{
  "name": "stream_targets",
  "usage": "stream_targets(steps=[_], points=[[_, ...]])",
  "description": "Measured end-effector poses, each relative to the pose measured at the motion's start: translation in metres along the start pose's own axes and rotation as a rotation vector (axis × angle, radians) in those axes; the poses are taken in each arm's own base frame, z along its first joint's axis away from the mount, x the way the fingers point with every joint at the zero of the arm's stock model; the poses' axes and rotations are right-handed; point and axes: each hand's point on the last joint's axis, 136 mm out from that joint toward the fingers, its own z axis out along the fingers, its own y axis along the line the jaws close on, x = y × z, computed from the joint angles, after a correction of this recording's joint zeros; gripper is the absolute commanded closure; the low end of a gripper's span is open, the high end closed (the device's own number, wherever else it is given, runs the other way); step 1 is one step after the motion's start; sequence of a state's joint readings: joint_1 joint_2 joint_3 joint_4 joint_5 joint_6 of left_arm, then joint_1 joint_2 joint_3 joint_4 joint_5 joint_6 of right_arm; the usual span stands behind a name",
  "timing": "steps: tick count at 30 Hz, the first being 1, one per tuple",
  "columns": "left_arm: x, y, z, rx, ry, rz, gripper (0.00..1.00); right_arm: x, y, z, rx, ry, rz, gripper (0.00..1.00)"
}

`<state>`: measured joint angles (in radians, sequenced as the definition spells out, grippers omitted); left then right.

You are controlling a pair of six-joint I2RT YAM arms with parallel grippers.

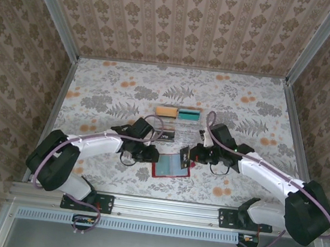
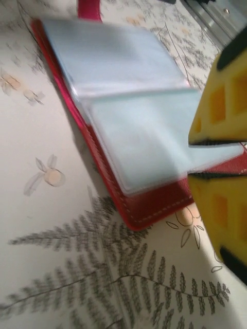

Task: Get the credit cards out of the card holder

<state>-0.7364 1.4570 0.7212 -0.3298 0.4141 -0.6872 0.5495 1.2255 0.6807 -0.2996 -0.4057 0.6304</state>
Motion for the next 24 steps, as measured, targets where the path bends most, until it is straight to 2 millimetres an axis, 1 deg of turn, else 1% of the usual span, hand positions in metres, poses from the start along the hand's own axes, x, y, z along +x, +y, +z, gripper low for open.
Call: stream_targets(steps=[3,5,6,7,8,10,12,14,19,21,24], points=[[-0.017,-0.009,-0.017,0.027,-0.064,0.002,0.46,-0.017,0.015,-0.013,0.009,-0.025,-0.071,1.00],[-0.029,-0.012,-0.030,0.045,-0.110,-0.009,0.34,-0.030,0.025,-0.023,0.022,-0.045,-0.131,1.00],[-0.034,-0.013,-0.037,0.054,-0.132,-0.016,0.31,-0.037,0.029,-0.026,0.034,-0.053,-0.161,1.00],[-0.040,-0.013,-0.044,0.061,-0.158,-0.027,0.26,-0.043,0.033,-0.029,0.043,-0.059,-0.195,1.00],[-0.045,-0.012,-0.050,0.067,-0.178,-0.039,0.24,-0.050,0.036,-0.032,0.057,-0.065,-0.226,1.00],[-0.053,-0.008,-0.063,0.076,-0.223,-0.055,0.10,-0.060,0.041,-0.034,0.086,-0.067,-0.295,1.00],[-0.059,-0.005,-0.074,0.081,-0.258,-0.076,0.03,-0.070,0.046,-0.034,0.111,-0.066,-0.371,1.00],[-0.064,-0.002,-0.084,0.084,-0.289,-0.087,0.00,-0.079,0.050,-0.033,0.138,-0.063,-0.459,1.00],[-0.071,0.008,-0.098,0.082,-0.330,-0.115,0.00,-0.100,0.064,-0.020,0.179,-0.039,-0.686,1.00],[-0.072,0.014,-0.102,0.077,-0.335,-0.131,0.00,-0.105,0.069,-0.016,0.186,-0.029,-0.757,1.00],[-0.074,0.023,-0.112,0.068,-0.359,-0.155,0.00,-0.107,0.072,-0.007,0.206,0.005,-0.876,1.00]])
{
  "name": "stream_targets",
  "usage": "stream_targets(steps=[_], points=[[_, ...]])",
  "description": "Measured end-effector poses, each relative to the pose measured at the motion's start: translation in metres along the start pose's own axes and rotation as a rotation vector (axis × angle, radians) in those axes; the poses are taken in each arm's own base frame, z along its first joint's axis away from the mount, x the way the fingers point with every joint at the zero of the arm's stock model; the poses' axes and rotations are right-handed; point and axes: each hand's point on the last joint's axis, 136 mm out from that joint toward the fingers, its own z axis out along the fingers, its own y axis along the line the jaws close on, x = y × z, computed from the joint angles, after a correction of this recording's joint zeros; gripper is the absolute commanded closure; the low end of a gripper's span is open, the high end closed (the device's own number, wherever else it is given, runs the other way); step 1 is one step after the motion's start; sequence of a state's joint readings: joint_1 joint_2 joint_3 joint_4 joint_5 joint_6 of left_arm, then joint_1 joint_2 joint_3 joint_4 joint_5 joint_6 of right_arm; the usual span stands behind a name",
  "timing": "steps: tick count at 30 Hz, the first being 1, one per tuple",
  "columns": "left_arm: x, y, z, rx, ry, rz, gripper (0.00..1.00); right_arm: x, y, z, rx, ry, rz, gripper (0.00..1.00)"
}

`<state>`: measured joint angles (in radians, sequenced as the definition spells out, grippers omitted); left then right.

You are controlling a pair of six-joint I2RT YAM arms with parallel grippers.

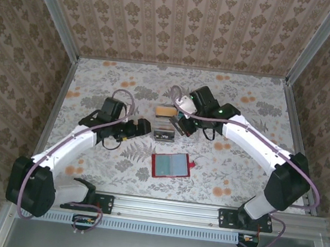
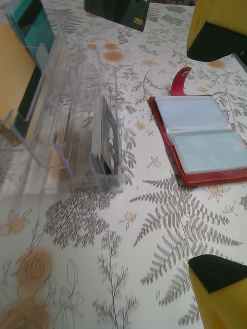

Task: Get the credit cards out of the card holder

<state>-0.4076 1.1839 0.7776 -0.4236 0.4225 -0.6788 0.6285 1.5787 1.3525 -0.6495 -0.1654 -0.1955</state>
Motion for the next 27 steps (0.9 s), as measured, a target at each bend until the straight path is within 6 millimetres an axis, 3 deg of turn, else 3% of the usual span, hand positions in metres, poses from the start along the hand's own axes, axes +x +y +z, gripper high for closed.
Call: stream_targets(steps=[9,15,27], points=[[-0.013,0.006,-0.019,0.002,-0.068,-0.025,0.00,0.013,0.031,0.045,-0.014,0.148,-0.342,1.00],[-0.009,0.010,-0.022,-0.004,-0.067,-0.034,0.00,0.020,0.033,0.065,0.007,0.209,-0.476,1.00],[-0.004,0.016,-0.027,-0.014,-0.070,-0.049,0.00,0.009,0.032,0.092,0.045,0.221,-0.604,1.00]])
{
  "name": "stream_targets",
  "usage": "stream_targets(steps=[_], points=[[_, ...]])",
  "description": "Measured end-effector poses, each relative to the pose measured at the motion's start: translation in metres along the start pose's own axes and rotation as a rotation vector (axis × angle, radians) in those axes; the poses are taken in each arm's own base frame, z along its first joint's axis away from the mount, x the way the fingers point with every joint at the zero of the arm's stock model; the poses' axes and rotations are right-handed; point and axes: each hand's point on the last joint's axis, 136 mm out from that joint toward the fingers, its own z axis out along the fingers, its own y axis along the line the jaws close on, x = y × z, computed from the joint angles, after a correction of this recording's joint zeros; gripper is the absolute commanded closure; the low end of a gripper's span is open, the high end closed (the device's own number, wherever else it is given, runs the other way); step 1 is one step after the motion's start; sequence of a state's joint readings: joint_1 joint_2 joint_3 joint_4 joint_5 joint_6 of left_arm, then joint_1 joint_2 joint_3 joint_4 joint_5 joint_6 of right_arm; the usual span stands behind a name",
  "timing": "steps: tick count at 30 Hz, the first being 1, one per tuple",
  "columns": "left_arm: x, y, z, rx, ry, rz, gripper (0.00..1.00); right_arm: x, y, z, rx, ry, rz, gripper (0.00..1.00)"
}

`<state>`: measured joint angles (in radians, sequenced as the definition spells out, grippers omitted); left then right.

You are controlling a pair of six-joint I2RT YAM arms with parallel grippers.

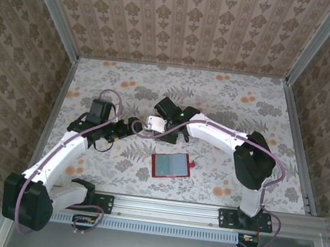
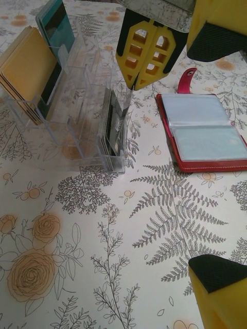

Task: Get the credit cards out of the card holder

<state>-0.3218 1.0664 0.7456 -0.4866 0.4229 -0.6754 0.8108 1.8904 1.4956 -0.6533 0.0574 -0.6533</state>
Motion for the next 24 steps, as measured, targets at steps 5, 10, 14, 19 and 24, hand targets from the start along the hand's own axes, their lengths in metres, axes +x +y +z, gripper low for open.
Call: stream_targets(steps=[5,10,14,19,24], points=[[0.001,0.003,0.000,-0.004,0.001,-0.005,0.00,-0.005,-0.004,0.003,0.011,-0.006,-0.018,1.00],[0.003,0.005,0.001,-0.007,0.004,-0.007,0.00,-0.003,-0.003,0.012,0.007,0.008,-0.033,1.00],[0.002,0.006,0.000,-0.008,0.001,-0.010,0.00,-0.002,-0.002,0.016,0.002,0.014,-0.034,1.00],[0.003,0.006,0.000,-0.008,0.001,-0.010,0.00,-0.002,-0.001,0.018,0.000,0.016,-0.032,1.00],[0.003,0.006,0.000,-0.008,0.002,-0.011,0.00,0.000,-0.001,0.020,-0.003,0.022,-0.027,1.00]])
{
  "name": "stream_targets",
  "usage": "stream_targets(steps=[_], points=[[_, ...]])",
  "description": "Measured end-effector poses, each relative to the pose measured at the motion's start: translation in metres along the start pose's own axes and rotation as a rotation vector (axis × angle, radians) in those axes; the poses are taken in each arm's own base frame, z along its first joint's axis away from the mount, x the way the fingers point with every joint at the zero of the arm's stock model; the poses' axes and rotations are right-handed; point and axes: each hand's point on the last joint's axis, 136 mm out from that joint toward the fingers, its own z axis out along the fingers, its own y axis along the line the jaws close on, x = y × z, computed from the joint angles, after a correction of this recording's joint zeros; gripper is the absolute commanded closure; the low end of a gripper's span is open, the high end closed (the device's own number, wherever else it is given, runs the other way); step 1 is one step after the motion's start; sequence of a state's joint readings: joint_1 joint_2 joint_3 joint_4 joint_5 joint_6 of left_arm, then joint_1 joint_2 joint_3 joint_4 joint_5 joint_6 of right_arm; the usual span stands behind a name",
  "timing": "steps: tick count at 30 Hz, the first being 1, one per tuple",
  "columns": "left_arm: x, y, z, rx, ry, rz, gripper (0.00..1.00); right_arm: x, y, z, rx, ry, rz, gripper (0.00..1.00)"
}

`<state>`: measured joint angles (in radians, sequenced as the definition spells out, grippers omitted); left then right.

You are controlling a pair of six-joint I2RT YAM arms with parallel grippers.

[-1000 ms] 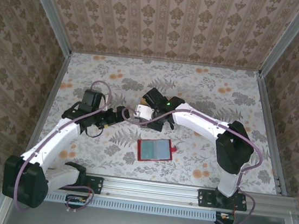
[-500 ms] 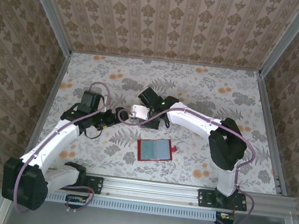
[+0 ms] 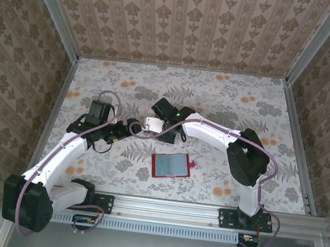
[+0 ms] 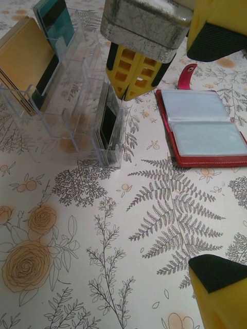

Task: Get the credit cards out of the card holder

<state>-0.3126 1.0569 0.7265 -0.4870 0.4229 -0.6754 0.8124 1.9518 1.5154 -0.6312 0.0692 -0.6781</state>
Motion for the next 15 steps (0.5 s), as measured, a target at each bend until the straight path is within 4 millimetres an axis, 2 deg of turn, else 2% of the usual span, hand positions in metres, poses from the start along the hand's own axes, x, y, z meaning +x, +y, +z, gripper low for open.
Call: stream_targets(steps=[15], points=[[0.000,-0.001,-0.001,0.002,-0.003,0.001,0.00,0.011,-0.008,0.000,0.010,0.014,0.023,1.00]])
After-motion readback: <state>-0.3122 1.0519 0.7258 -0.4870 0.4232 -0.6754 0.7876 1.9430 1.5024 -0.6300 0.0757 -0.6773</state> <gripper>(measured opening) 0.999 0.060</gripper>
